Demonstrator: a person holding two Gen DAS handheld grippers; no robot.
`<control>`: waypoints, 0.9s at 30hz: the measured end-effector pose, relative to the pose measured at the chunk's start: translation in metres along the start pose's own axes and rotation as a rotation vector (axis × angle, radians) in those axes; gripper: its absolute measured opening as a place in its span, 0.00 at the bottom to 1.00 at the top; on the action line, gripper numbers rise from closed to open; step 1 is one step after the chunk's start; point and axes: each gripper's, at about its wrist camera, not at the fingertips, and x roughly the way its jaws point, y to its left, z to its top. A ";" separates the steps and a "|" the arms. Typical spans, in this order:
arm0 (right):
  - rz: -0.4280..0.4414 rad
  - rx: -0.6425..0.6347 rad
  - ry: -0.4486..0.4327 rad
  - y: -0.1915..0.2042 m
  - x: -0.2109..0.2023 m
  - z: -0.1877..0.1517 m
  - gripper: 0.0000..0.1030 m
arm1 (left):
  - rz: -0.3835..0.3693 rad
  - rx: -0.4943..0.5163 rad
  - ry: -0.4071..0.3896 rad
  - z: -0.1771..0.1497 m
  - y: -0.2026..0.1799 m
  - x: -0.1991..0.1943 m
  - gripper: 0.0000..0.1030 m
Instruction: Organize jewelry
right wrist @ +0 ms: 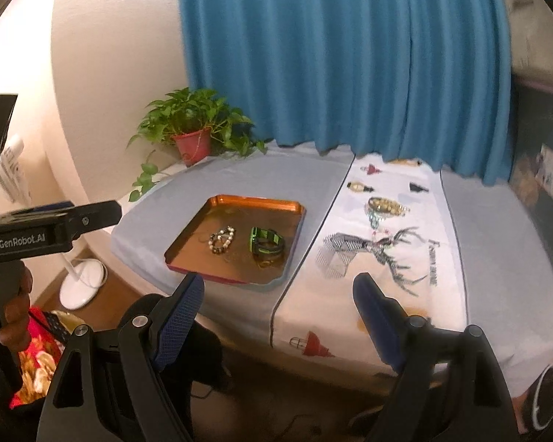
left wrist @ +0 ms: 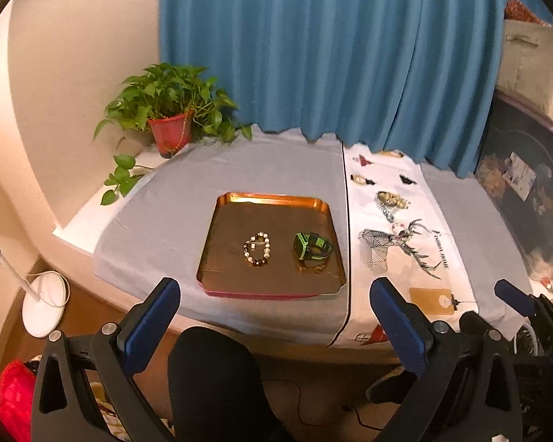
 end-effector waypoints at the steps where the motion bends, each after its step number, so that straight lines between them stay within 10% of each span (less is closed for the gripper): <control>1: -0.001 0.017 0.003 -0.008 0.007 0.001 0.81 | 0.005 0.008 0.011 0.003 -0.003 0.006 0.99; 14: -0.150 0.228 0.089 -0.174 0.172 0.042 0.81 | 0.001 -0.003 0.124 0.049 -0.034 0.105 0.99; 19: -0.084 0.345 0.109 -0.244 0.253 0.066 0.63 | 0.028 -0.007 0.170 0.064 -0.039 0.152 0.99; 27: -0.076 0.191 0.202 -0.256 0.347 0.080 0.42 | 0.036 -0.009 0.202 0.076 -0.044 0.200 0.99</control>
